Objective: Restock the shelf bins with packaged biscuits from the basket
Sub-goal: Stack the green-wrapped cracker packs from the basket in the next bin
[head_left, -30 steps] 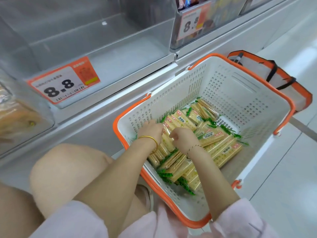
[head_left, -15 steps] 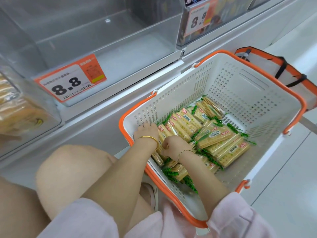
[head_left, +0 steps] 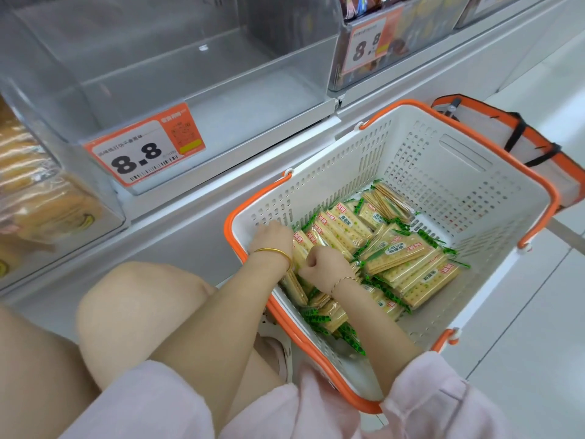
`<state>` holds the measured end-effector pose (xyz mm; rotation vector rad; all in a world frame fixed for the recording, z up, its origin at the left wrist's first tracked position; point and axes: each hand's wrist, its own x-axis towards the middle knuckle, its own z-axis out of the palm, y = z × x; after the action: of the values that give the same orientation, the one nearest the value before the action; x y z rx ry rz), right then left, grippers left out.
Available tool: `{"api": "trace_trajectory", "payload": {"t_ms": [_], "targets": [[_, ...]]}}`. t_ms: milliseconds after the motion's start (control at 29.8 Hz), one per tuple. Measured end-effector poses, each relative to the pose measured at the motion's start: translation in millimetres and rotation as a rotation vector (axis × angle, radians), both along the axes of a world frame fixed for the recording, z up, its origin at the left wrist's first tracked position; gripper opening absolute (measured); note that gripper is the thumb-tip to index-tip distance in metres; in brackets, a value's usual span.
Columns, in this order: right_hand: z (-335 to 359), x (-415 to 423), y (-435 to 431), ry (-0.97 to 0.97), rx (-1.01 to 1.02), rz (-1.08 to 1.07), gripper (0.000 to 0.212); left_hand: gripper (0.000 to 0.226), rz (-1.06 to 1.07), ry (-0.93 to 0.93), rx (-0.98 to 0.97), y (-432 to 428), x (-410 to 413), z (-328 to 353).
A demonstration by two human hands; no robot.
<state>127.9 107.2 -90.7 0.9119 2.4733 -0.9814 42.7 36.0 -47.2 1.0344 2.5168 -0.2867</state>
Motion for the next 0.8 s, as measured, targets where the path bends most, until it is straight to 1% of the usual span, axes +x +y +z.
{"api": "trace_trajectory", "payload": {"t_ms": [34,134,201,268,302,369,503,603,737,771,804], "targets": [[5.2,1.4,2.6,0.047,-0.028,-0.029,0.008,0.029,-0.027,0.007,0.017,-0.5,-0.8,5.6],[26.7,6.8,14.6,0.179,-0.068,-0.055,0.011,0.026,-0.083,0.038,0.078,-3.8,-2.0,30.1],[48.0,11.6,24.4,0.26,-0.094,-0.064,0.01,0.023,-0.129,0.1,0.148,-7.0,-2.8,54.2],[72.7,16.2,34.3,0.345,-0.095,-0.085,0.02,0.02,-0.143,0.133,0.22,-12.9,-5.0,83.7],[86.5,18.0,38.7,0.398,-0.072,-0.086,0.026,0.018,-0.123,0.125,0.267,-16.9,-6.3,100.4],[117.3,20.9,44.2,0.517,-0.009,-0.062,0.032,0.016,-0.074,0.079,0.394,-26.2,-10.6,133.4],[179.4,19.8,43.3,0.713,0.035,0.061,0.031,0.018,0.014,0.0,0.606,-48.0,-16.3,193.6],[219.1,10.2,35.2,0.779,0.053,0.161,0.031,0.018,0.075,0.018,0.718,-64.5,-22.1,223.3],[253.4,-9.3,23.3,0.846,0.035,0.28,0.029,0.018,0.139,0.067,0.809,-81.6,-31.4,245.8],[258.7,-15.1,19.9,0.838,0.05,0.312,0.031,0.018,0.158,0.083,0.827,-85.5,-33.4,249.7],[262.8,-21.1,17.7,0.818,0.086,0.344,0.039,0.017,0.179,0.098,0.845,-88.2,-35.7,252.6]]}}
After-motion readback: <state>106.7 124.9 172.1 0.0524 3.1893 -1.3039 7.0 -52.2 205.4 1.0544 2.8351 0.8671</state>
